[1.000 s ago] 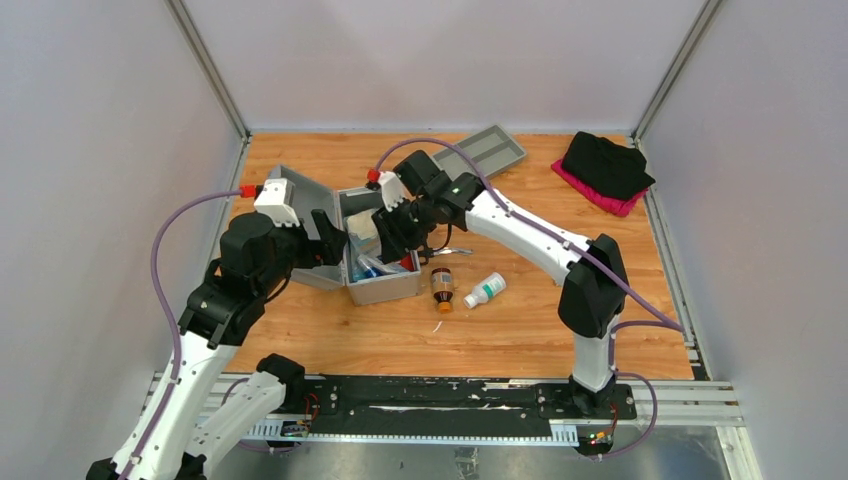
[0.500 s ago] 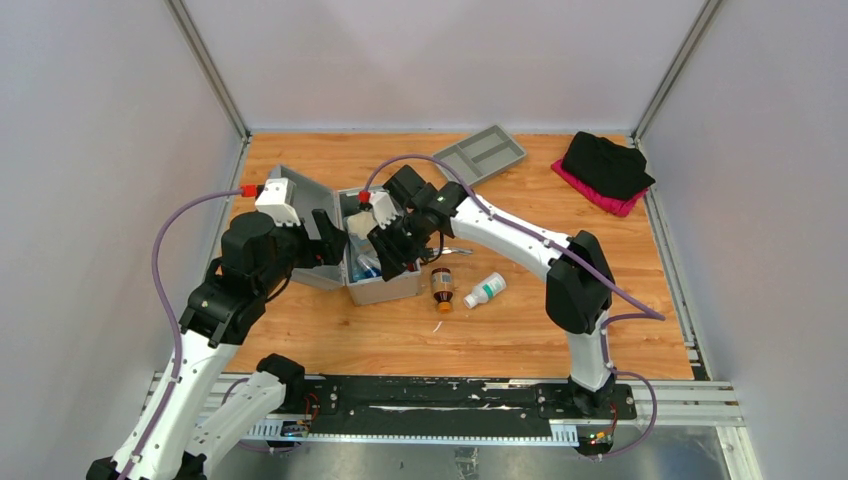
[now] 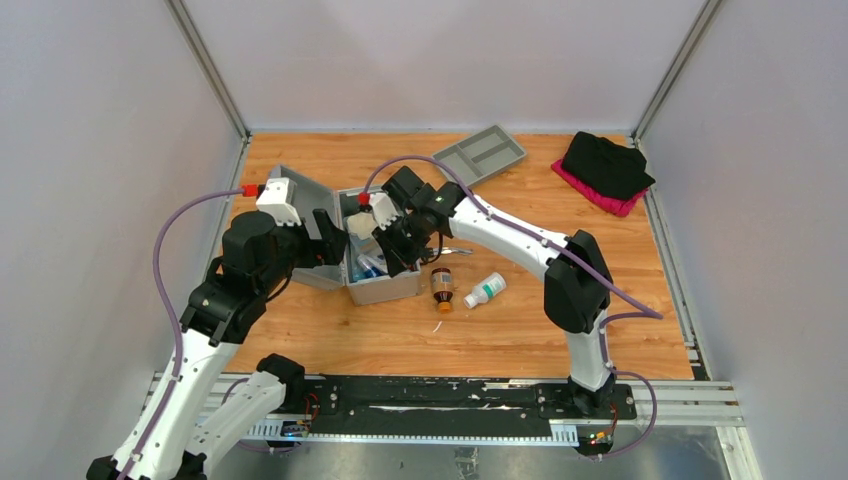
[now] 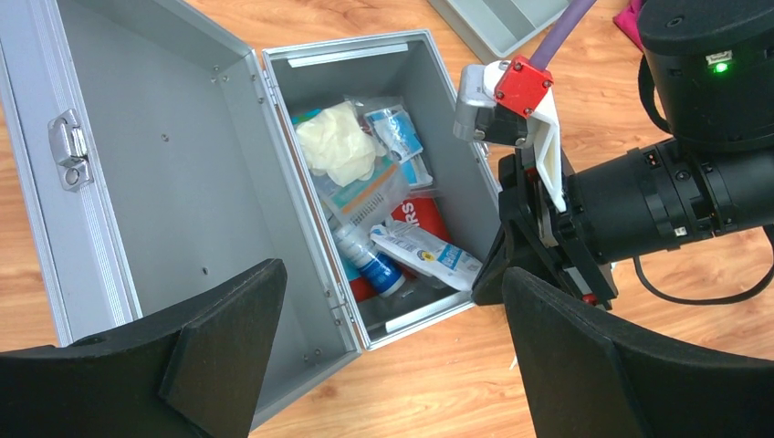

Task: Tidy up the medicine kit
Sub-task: Adjust the medical item in the medicine box.

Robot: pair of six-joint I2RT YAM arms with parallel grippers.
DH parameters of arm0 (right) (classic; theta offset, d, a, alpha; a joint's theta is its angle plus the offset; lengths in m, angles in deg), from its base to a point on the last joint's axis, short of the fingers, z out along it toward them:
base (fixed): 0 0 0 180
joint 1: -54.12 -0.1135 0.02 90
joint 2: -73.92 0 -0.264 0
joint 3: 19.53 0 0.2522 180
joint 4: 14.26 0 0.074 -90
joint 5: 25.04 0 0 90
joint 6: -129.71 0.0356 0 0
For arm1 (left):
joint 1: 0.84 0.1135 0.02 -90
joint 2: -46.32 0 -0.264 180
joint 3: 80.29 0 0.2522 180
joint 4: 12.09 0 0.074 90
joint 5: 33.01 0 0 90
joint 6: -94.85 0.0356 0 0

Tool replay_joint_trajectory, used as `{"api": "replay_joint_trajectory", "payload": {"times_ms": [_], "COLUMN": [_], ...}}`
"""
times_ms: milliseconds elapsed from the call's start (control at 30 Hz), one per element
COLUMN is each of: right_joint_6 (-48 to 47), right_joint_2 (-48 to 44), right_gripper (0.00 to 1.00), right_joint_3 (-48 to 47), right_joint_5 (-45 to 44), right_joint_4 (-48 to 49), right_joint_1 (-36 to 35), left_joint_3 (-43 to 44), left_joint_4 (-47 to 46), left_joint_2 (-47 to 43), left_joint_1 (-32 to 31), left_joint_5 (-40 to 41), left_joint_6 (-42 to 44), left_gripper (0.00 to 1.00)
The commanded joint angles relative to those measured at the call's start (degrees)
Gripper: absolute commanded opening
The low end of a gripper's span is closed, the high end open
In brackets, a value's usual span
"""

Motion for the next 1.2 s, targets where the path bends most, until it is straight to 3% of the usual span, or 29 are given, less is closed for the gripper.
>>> {"api": "replay_joint_trajectory", "payload": {"times_ms": [0,67,600,800,967,1167], "right_joint_6": [-0.27,-0.20,1.73,6.56,10.08,9.67], "right_joint_2": [1.33,0.96,-1.91,-0.36,3.41,6.68], "right_gripper": [0.06,0.00,0.00,0.37,0.46,0.49], "right_joint_3": [-1.90,-2.10,-3.61,-4.75,-6.59,-9.27], "right_joint_5": [-2.15,-3.46,-9.15,-4.61,-4.12,-6.33], "right_joint_4": [-1.88,-1.88,1.67,1.28,-0.82,-4.15], "right_joint_1": [-0.66,-0.66,-0.57,-0.65,-1.12,-2.04], "left_joint_3": [-0.38,-0.45,-0.83,-0.02,1.25,1.71], "left_joint_4": [-0.17,-0.21,0.11,0.68,1.31,1.65], "left_joint_2": [0.05,0.09,0.00,-0.15,-0.58,-0.62], "left_joint_1": [0.05,-0.02,0.02,0.05,0.05,0.00], "left_joint_5": [-0.14,-0.10,0.83,1.90,3.35,3.68], "left_joint_6": [0.34,0.42,1.12,1.47,1.72,2.02], "left_gripper": [0.95,0.95,0.95,0.95,0.95,0.95]}}
